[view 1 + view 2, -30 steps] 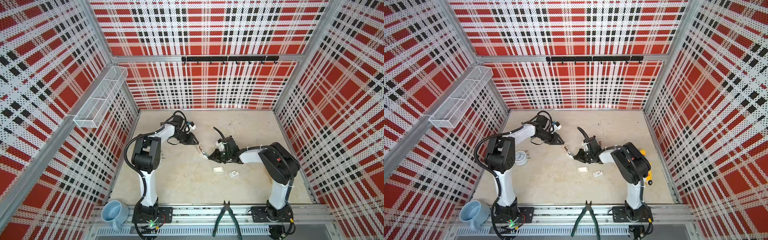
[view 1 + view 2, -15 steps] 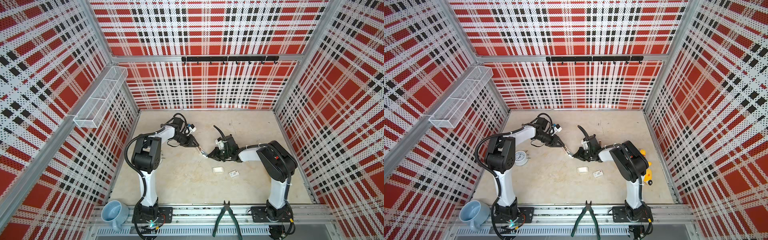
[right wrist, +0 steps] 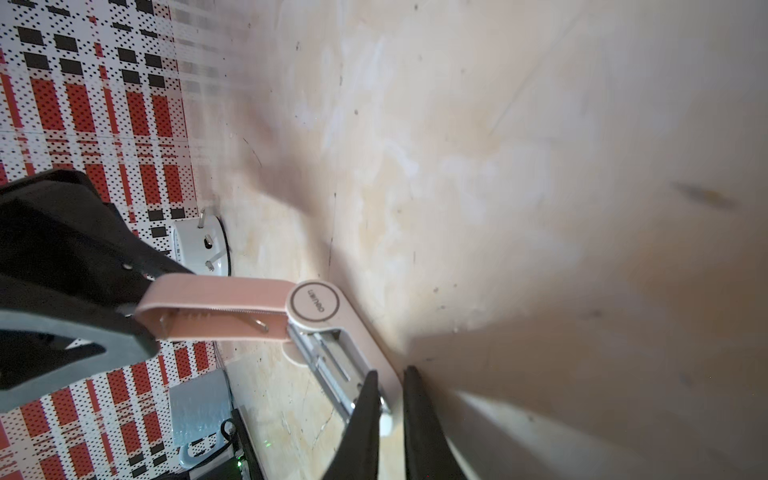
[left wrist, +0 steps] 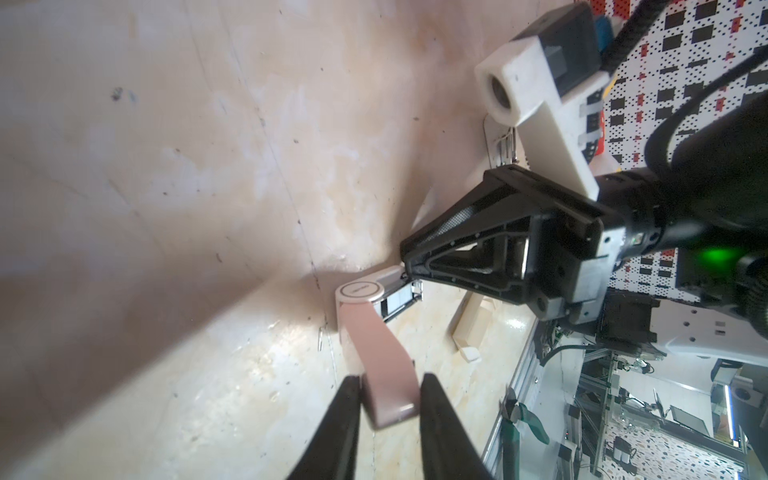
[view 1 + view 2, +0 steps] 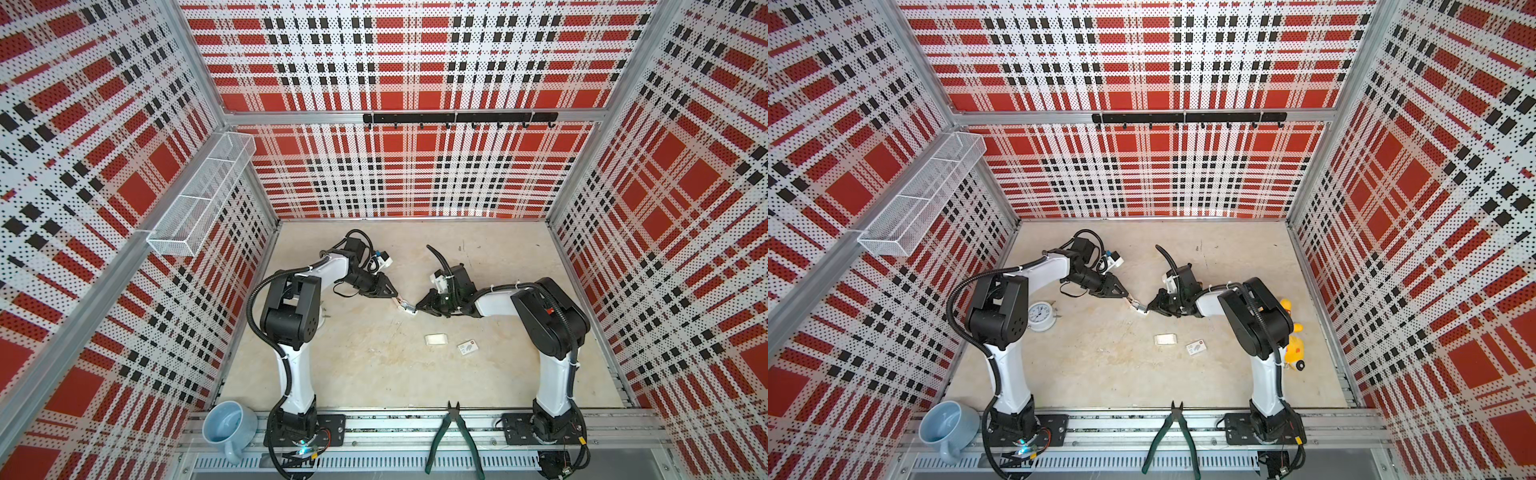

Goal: Load the staples into the stapler
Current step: 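Grasp the stapler's pink top with the left gripper while the right gripper holds the base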

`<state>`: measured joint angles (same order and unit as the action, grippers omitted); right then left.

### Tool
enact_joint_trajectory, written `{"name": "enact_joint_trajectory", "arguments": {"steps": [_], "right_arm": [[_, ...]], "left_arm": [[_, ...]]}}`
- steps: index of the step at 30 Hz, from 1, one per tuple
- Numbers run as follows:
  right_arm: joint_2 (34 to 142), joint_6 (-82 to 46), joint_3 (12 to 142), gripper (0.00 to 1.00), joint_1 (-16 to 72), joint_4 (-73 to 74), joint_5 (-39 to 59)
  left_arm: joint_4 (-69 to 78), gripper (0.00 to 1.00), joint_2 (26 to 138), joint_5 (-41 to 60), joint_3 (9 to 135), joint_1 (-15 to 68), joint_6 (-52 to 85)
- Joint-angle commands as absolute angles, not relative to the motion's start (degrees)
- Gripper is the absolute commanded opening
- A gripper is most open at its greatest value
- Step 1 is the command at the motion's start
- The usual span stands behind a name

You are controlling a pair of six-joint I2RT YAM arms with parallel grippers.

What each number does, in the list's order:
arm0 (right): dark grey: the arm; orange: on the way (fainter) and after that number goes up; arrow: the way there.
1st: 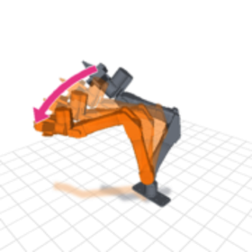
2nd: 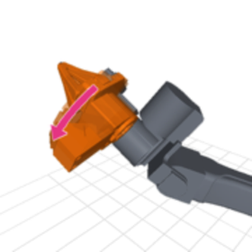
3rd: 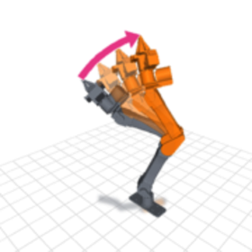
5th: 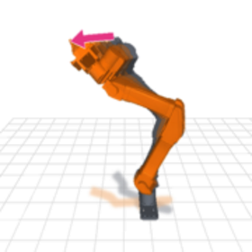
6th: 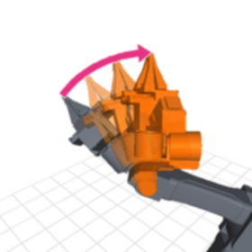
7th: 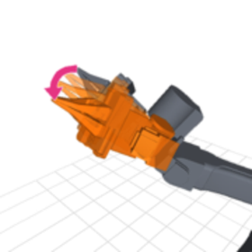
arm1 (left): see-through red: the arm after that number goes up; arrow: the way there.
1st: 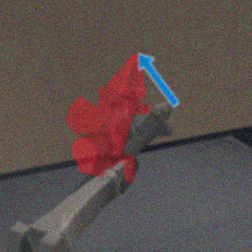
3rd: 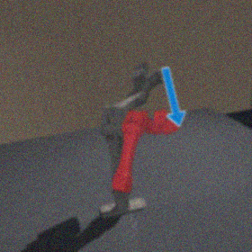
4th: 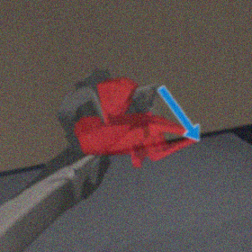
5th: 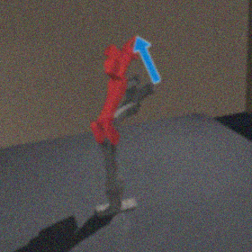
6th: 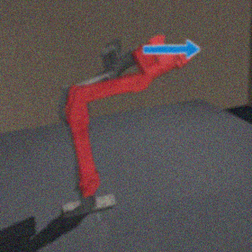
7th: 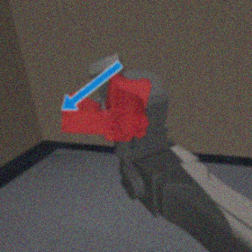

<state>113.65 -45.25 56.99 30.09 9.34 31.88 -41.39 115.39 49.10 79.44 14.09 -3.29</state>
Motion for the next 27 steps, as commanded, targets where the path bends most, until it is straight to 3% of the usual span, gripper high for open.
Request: {"name": "enact_joint_trajectory", "arguments": {"steps": [1,16,22,27], "right_arm": [[115.54,-43.79,58.3,0.15,29.7,9.01,31.89],[118.86,-41.88,62.62,0.14,26.49,8.09,32.97],[112.81,-40.58,59.4,0.16,24.37,4.62,34.98],[107.2,-40.11,56.31,0.24,24.99,0.13,39.06]], "left_arm": [[-42.45,0.3,113.18,49.98,78.41,14.33,-4.57],[-46.16,0.38,109.07,49.79,76.86,14.12,-11.13],[-46.47,0.51,106.37,41.76,81.62,11.82,-12.06],[-45.08,0.51,110.77,44.16,85.58,11.47,-8.48]]}}
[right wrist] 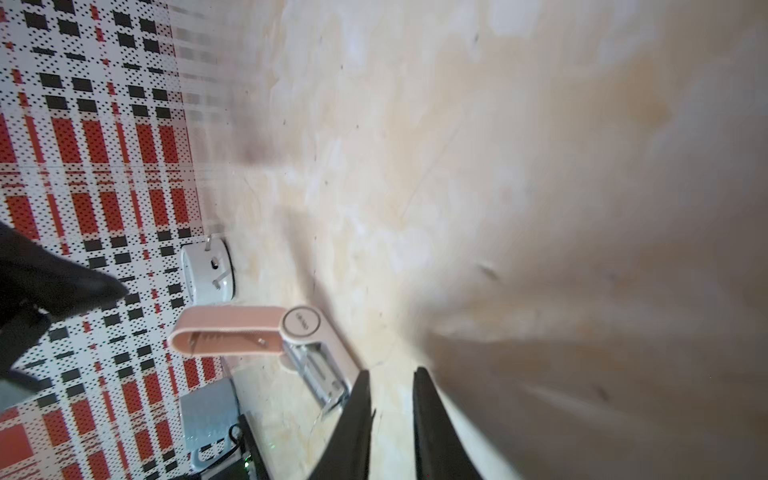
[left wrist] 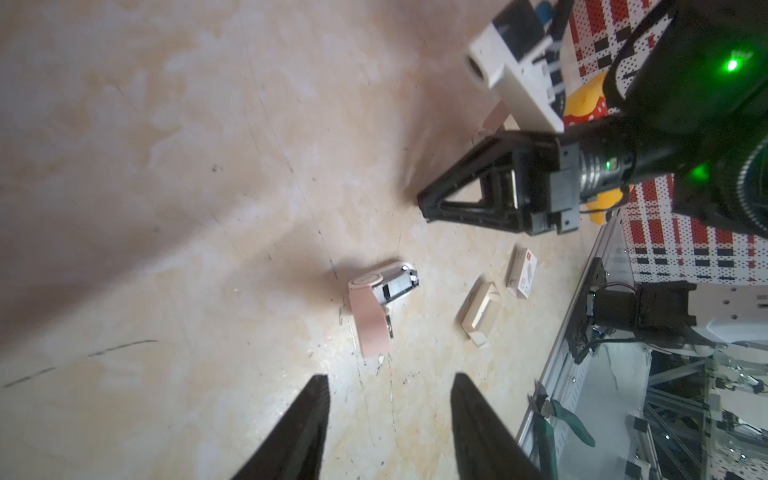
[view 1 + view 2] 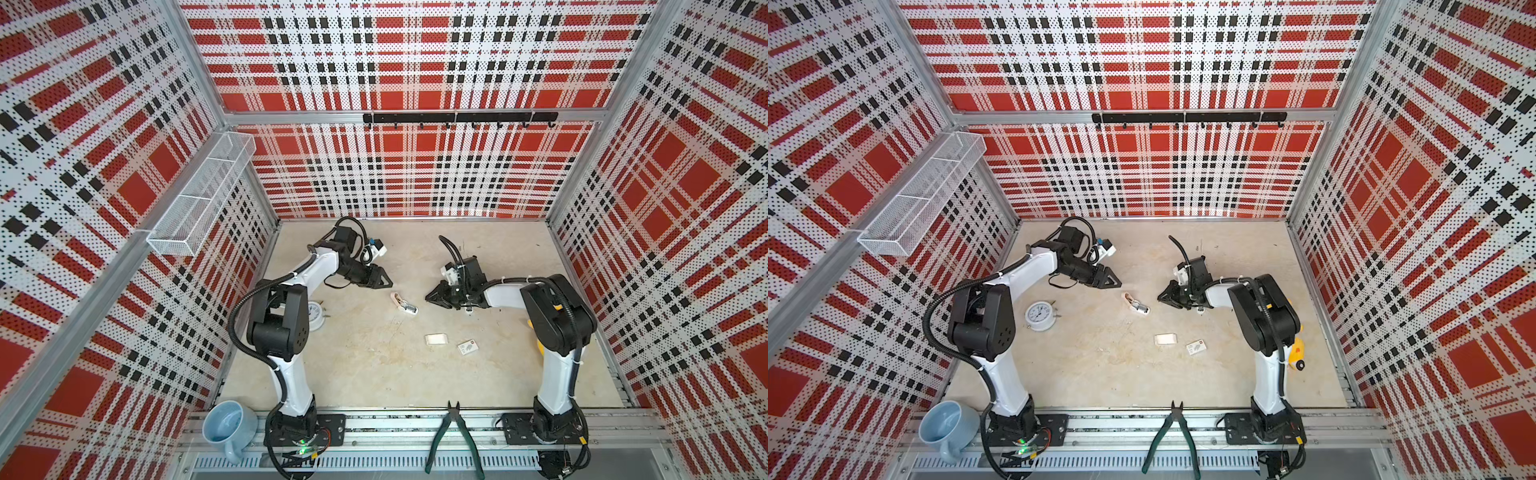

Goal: Load the staples into the stapler
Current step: 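Grasp the stapler's pink top with the left gripper while the right gripper holds the base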

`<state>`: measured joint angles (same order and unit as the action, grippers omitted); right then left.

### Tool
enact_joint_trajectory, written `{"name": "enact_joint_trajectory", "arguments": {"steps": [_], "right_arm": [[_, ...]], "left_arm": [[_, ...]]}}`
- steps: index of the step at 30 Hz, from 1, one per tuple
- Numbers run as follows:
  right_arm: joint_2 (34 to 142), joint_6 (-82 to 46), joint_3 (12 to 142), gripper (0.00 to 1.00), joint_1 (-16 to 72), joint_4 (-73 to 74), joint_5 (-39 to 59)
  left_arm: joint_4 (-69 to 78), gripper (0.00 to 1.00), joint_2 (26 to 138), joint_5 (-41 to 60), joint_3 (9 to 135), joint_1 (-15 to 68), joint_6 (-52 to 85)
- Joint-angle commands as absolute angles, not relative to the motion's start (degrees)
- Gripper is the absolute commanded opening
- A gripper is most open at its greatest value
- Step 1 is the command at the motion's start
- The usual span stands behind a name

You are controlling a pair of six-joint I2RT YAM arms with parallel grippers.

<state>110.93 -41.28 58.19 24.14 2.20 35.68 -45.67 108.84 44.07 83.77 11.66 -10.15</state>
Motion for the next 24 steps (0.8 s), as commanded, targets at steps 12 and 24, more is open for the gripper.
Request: {"name": "enact_joint_trajectory", "arguments": {"steps": [12,24], "right_arm": [[109.2,-43.25,54.31,0.27,29.7,5.17,41.28],[115.73,-43.51,58.26,0.22,29.71,7.13,41.38]], "left_arm": [[-41.04,0.42,116.89,46.61,85.54,13.17,-2.15],[-41.4,0.37,116.41,50.61,81.96,13.47,-3.9]]}}
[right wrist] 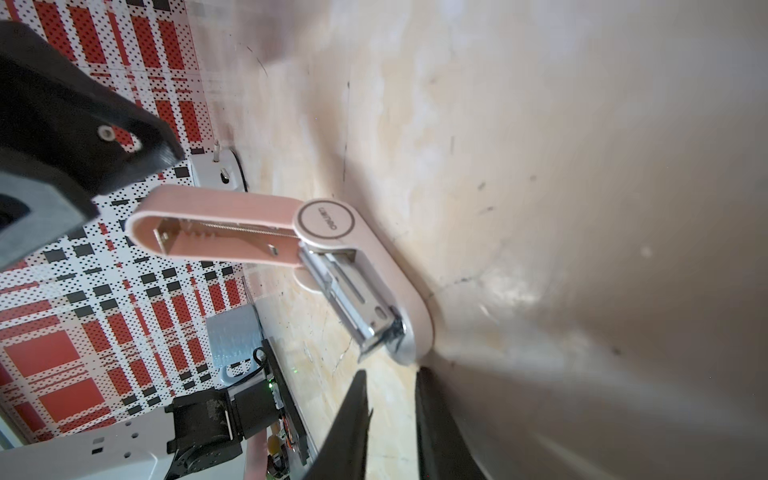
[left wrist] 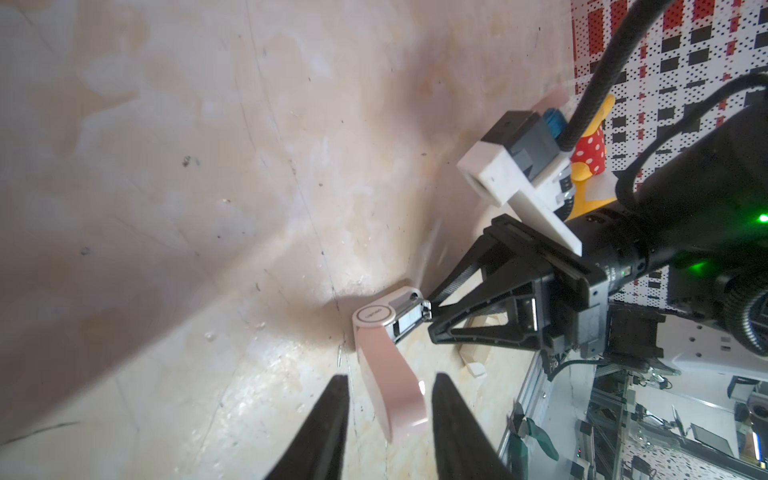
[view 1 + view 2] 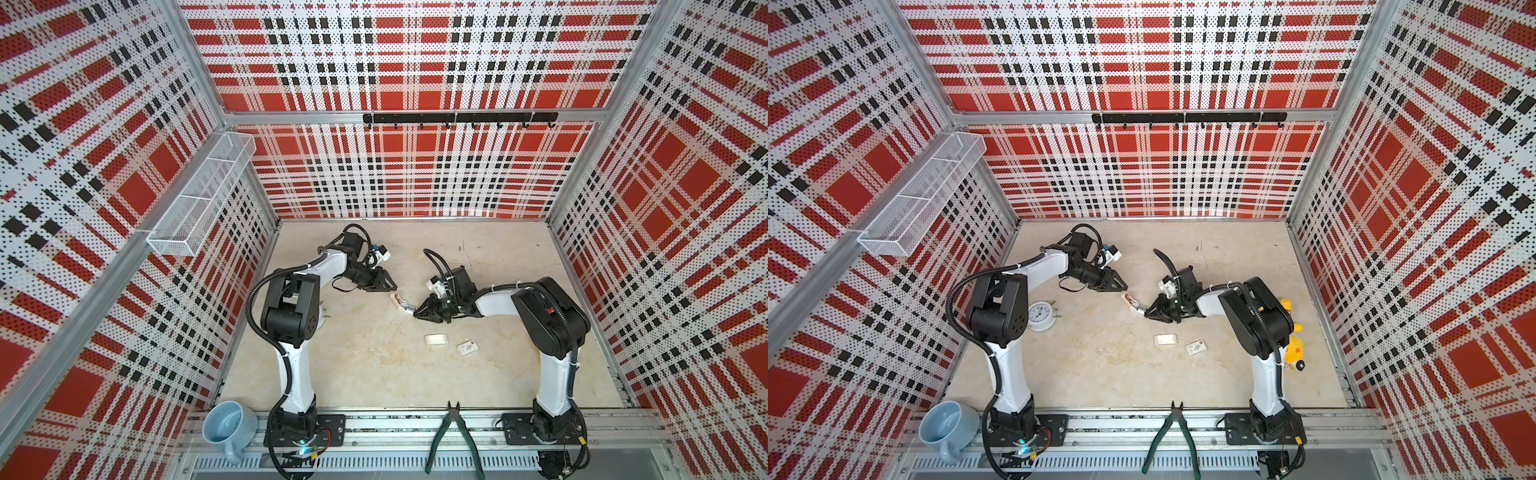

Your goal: Load the staples into the stapler

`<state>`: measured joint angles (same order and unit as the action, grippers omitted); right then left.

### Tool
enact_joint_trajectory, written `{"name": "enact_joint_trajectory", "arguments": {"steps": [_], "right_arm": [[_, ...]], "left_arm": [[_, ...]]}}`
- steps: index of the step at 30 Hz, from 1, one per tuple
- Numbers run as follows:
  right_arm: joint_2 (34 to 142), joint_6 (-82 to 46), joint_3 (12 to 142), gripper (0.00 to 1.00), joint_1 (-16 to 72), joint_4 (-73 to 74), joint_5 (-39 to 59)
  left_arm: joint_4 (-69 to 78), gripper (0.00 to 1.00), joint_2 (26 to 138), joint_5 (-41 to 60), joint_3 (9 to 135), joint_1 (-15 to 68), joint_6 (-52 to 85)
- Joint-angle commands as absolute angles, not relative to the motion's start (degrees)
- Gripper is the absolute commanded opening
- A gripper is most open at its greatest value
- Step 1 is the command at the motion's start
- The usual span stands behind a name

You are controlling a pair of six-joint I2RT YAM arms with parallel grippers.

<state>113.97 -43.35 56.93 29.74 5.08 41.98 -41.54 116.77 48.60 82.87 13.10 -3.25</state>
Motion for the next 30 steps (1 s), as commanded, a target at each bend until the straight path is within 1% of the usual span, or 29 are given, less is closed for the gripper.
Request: {"name": "enact_joint_trajectory", "arguments": {"steps": [1,4,11,15,19,22,26,28,30], "right_arm": [[115.92,-43.53,58.44,0.21,29.7,7.2,41.32],[116.27,-43.25,58.79,0.2,29.54,6.96,40.88],[116.65,-42.42,59.68,0.19,28.59,5.78,40.44],[117.5,-41.08,61.11,0.2,28.12,3.89,40.36],[117.56,-39.76,61.95,0.2,27.92,2.55,40.62],[117.25,-38.59,62.31,0.21,27.6,1.38,41.13],[116.49,-37.55,62.56,0.22,27.34,0.4,42.38],[115.78,-37.18,62.49,0.23,27.27,-0.11,42.11],[114.9,-37.5,61.91,0.23,27.03,0.18,42.11]], "left_arm": [[-41.44,0.37,116.45,50.95,81.74,13.53,-4.08],[-41.57,0.34,116.28,51.59,81.06,13.62,-4.48],[-42.36,0.32,114.72,51.52,79.74,13.64,-5.59],[-42.77,0.36,113.33,51.26,78.76,13.74,-7.04],[-44.86,0.42,109.9,49.61,79.8,12.99,-10.08],[-50.8,0.46,107.39,48.11,84.27,12.28,-16.03],[-65.44,0.52,105.97,43.68,93.86,12.44,-30.46],[-70.12,0.54,105.17,40.73,95.79,12.75,-38.07],[-72.09,0.55,103.97,38.55,94.74,12.82,-45.82]]}}
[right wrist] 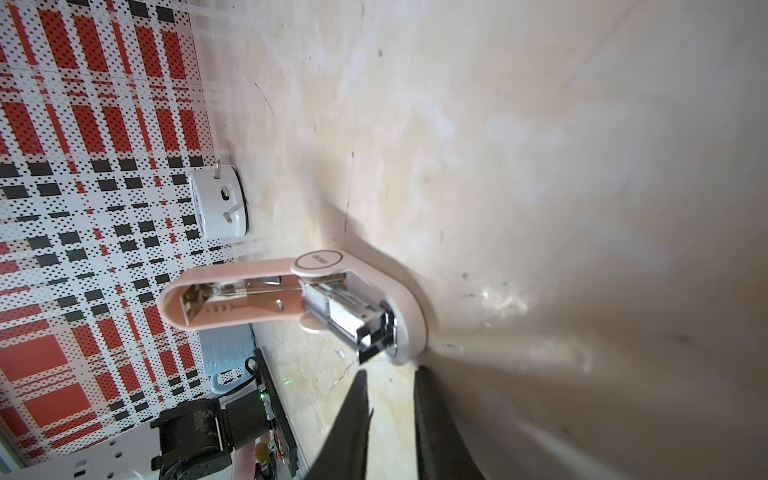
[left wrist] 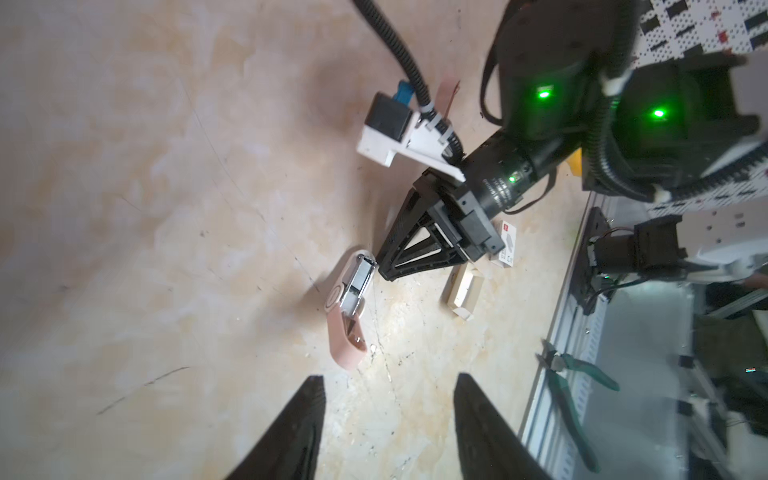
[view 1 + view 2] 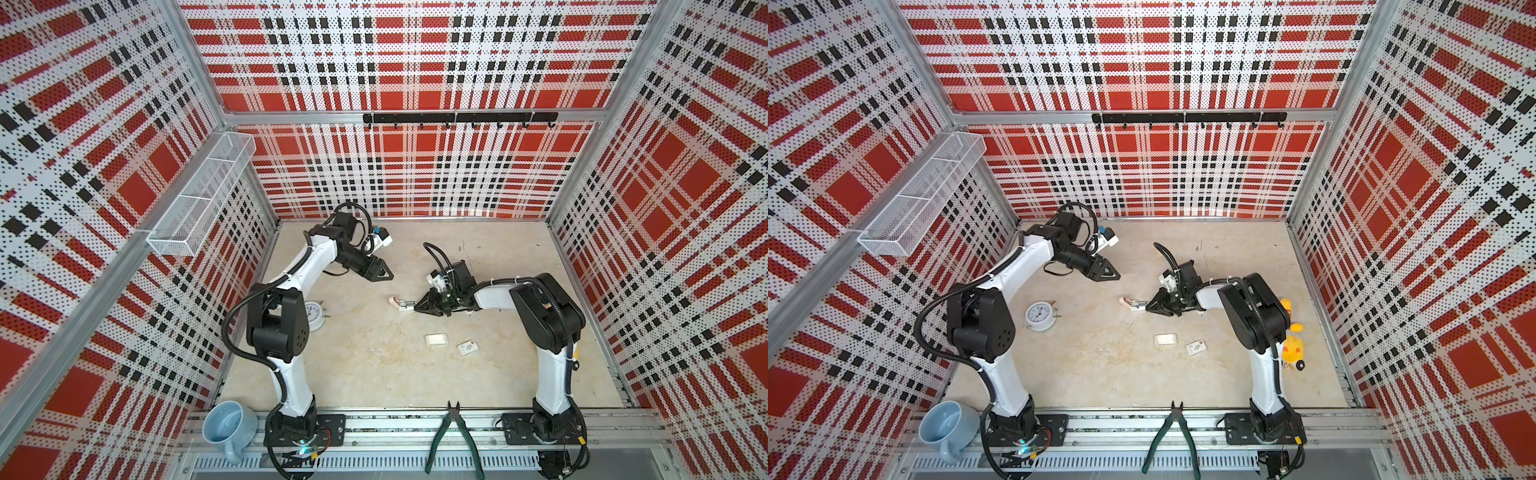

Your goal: Load the staples into the stapler

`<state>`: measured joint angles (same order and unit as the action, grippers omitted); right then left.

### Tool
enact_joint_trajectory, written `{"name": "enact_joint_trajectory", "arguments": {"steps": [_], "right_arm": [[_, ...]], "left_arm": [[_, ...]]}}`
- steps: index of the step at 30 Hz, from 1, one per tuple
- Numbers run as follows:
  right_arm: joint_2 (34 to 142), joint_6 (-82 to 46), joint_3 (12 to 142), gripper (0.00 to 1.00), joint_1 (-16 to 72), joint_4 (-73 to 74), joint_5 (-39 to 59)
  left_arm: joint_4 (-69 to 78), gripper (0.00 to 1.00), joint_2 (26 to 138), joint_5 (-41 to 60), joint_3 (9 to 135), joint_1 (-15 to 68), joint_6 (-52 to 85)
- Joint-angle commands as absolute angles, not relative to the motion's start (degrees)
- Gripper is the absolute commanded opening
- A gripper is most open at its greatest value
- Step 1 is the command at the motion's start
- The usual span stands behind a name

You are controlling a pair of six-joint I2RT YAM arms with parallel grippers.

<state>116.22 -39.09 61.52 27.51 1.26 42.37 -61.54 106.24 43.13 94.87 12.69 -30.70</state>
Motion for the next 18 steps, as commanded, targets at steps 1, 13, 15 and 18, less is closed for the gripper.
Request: {"name": "enact_joint_trajectory", "arguments": {"steps": [1,13,15,18], "right_arm": [[114.43,-37.97,61.48,0.24,26.83,0.88,42.21],[113.17,-44.81,57.83,0.24,25.22,9.9,42.68],[113.0,-45.16,57.64,0.24,25.22,10.35,42.48],[112.96,-45.45,57.48,0.24,25.22,10.7,42.22]], "left_arm": [[-71.79,0.56,103.42,37.46,93.32,12.68,-48.51],[-61.6,0.66,103.89,35.67,81.87,14.42,-55.99],[-59.98,0.66,103.96,33.76,80.74,15.43,-56.22],[-57.0,0.64,104.65,31.31,79.48,16.79,-55.23]]}}
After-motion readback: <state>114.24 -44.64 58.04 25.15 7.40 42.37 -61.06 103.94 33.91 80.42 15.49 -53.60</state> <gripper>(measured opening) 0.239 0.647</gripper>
